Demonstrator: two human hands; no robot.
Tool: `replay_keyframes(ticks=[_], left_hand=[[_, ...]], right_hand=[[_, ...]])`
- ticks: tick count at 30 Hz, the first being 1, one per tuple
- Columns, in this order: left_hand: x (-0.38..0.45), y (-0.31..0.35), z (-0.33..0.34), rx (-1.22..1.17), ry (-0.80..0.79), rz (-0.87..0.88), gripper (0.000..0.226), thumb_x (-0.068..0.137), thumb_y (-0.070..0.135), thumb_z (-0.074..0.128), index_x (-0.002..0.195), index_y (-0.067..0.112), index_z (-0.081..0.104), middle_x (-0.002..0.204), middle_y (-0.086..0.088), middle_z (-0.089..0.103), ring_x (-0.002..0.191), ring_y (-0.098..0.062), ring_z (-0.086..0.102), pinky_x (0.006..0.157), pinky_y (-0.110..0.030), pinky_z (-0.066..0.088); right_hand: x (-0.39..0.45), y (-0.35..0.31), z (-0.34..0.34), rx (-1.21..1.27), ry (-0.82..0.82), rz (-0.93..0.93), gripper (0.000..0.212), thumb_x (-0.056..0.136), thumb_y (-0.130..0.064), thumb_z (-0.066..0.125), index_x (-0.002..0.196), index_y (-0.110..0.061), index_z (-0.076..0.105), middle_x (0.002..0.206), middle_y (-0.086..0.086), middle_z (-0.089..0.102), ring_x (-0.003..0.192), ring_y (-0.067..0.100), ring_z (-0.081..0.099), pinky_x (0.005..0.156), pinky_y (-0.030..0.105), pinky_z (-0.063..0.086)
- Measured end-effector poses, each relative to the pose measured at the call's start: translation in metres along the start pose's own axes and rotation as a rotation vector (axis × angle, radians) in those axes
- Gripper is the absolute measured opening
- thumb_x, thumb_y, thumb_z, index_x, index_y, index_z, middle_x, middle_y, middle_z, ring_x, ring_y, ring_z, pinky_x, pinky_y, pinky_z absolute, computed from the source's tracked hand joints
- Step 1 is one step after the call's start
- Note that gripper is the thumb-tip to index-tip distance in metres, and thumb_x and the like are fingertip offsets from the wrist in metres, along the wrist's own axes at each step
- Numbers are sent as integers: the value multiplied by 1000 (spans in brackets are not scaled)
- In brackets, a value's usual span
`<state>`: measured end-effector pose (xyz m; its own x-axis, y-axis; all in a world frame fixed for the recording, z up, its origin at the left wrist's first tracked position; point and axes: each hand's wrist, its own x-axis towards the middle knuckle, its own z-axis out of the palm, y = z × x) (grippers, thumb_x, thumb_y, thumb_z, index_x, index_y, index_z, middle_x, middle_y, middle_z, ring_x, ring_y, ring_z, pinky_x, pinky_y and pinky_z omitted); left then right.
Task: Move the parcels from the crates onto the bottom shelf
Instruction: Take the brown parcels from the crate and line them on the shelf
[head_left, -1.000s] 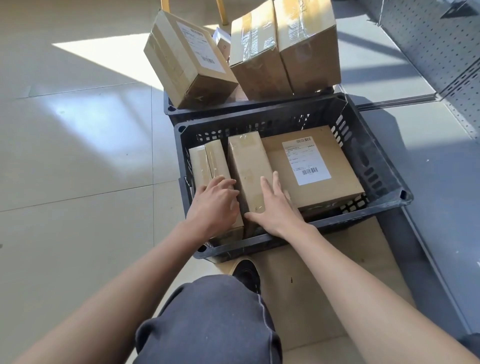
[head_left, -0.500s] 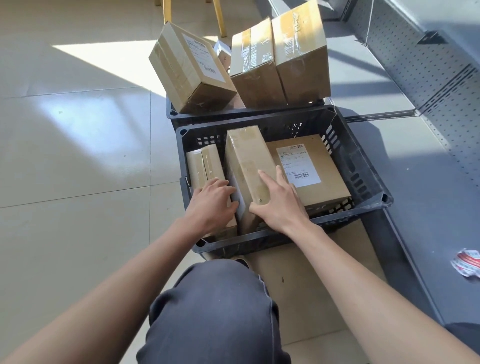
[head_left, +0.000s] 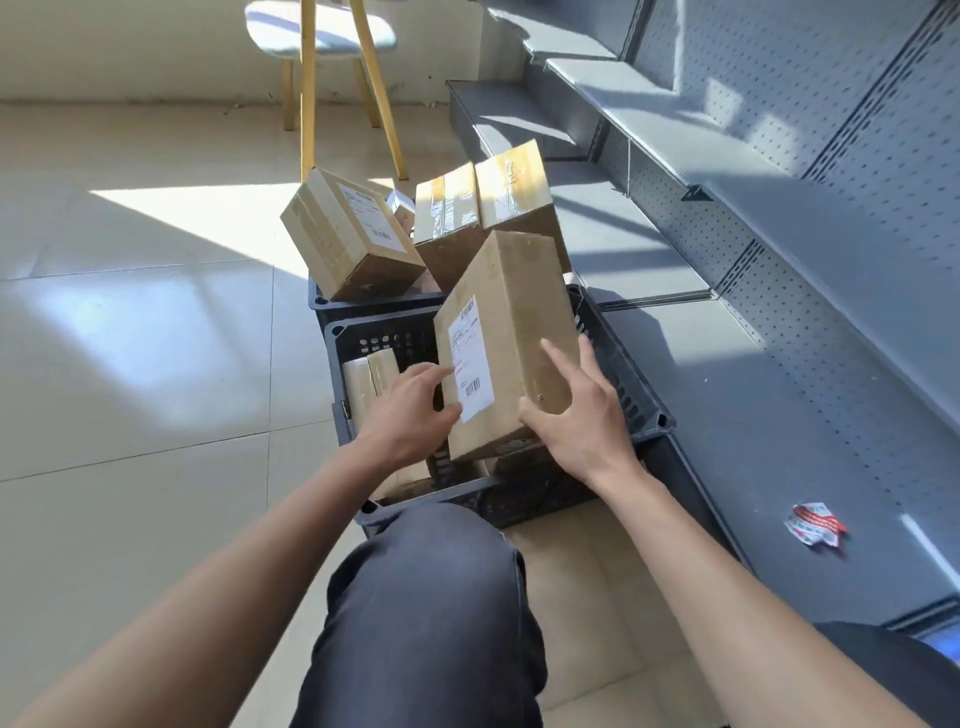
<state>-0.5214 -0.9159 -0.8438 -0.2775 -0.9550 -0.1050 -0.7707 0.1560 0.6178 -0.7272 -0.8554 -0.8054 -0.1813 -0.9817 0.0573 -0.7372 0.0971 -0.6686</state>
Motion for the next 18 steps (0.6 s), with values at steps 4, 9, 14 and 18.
replay_keyframes(ticks=[4, 9, 14, 18], left_hand=[[-7, 8, -1, -75, 40, -20, 64, 99, 37, 58, 156, 22, 35, 156, -1, 41, 140, -24, 39, 112, -50, 37], [-13, 9, -1, -211, 76, -112, 74, 100, 48, 55, 161, 33, 16, 168, -7, 16, 155, -27, 13, 122, -55, 16], [-15, 6, -5, -283, 126, -166, 82, 94, 63, 54, 160, 42, 10, 167, -5, 22, 147, -32, 34, 117, -62, 28], [-20, 9, -5, -367, 116, -158, 77, 93, 59, 59, 158, 40, 21, 158, -3, 40, 128, -31, 55, 108, -61, 42]], right_hand=[[-12, -3, -19, 122, 90, 8, 71, 85, -35, 71, 149, -40, 42, 167, 0, 15, 149, 13, 26, 111, 24, 27], [-19, 0, -32, 278, 164, 18, 76, 76, -58, 61, 148, -40, 44, 164, -2, 26, 148, 11, 28, 113, 31, 28], [-19, 10, -34, 395, 200, 17, 84, 73, -71, 53, 148, -34, 45, 153, -10, 45, 141, 9, 40, 115, 49, 37], [-15, 22, -27, 416, 161, 35, 76, 79, -68, 50, 148, -37, 43, 152, -12, 46, 140, 8, 42, 115, 49, 37]])
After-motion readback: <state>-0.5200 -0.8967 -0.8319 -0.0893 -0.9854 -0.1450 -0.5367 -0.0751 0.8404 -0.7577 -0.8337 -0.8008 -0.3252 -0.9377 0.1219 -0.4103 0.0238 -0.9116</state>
